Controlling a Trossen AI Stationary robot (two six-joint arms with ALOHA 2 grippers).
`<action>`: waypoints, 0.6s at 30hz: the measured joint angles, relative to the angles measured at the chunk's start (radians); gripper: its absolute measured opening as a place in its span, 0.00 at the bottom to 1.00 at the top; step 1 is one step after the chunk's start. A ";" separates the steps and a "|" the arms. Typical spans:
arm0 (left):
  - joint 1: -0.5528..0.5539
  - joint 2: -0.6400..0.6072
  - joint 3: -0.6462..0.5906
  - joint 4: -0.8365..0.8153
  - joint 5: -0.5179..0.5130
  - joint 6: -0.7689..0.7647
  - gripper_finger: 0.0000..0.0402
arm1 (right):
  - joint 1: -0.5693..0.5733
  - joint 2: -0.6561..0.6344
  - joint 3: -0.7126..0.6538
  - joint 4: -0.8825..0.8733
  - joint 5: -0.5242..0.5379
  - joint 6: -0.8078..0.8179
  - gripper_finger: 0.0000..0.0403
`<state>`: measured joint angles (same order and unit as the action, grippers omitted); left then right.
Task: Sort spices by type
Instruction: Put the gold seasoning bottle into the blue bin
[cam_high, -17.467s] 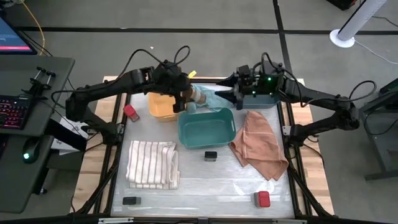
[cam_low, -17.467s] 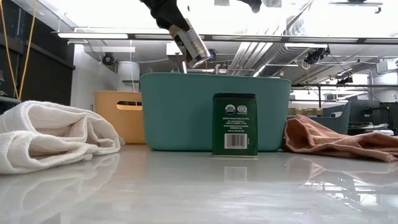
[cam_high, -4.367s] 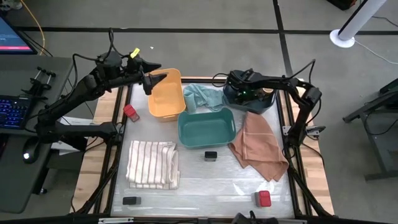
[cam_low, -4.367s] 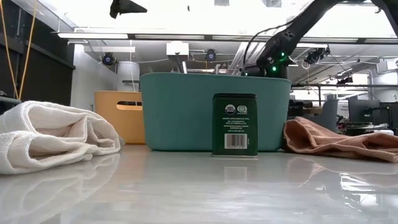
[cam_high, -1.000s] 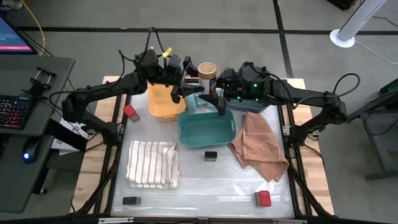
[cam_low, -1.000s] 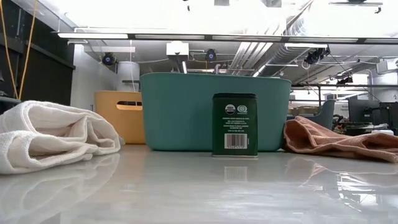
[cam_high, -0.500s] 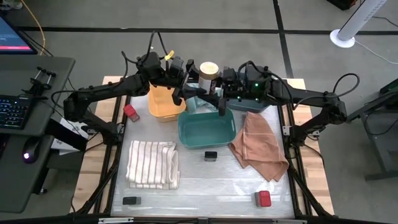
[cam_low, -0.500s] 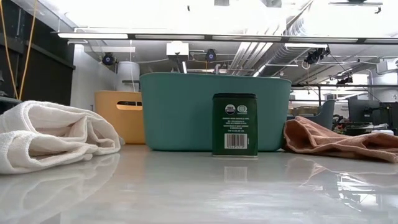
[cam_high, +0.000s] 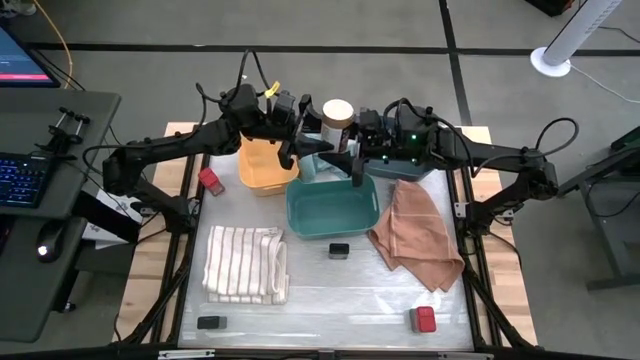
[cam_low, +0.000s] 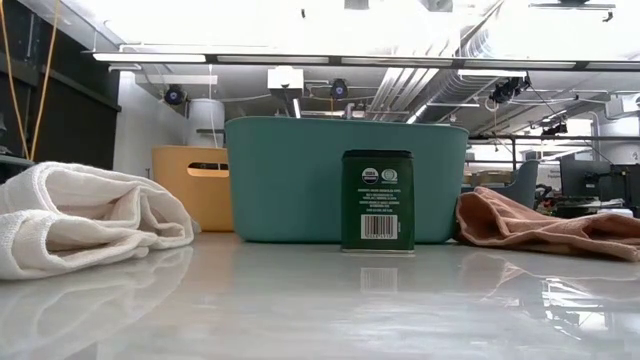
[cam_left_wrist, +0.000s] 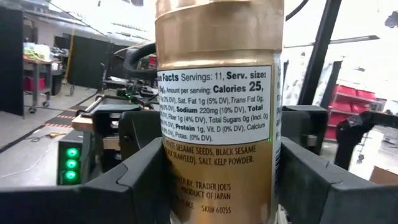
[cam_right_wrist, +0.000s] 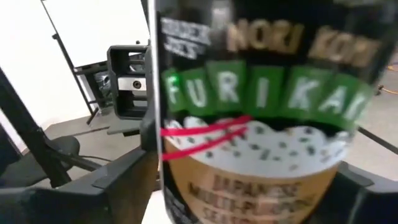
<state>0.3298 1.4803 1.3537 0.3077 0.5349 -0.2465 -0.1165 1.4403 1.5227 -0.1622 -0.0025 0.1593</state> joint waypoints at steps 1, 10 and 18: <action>0.001 0.000 0.000 -0.001 -0.006 0.006 0.57 | 0.000 0.000 0.000 -0.002 0.007 -0.001 0.83; 0.059 -0.003 -0.002 -0.015 -0.016 0.012 0.57 | -0.022 -0.013 0.001 -0.056 0.030 -0.007 0.88; 0.172 -0.058 -0.002 -0.311 -0.075 0.140 0.57 | -0.081 -0.105 0.004 -0.233 0.054 0.019 0.89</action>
<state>0.5014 1.4220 1.3514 -0.0031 0.4597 -0.1061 -0.1973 1.3349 1.5265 -0.3947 0.0517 0.1787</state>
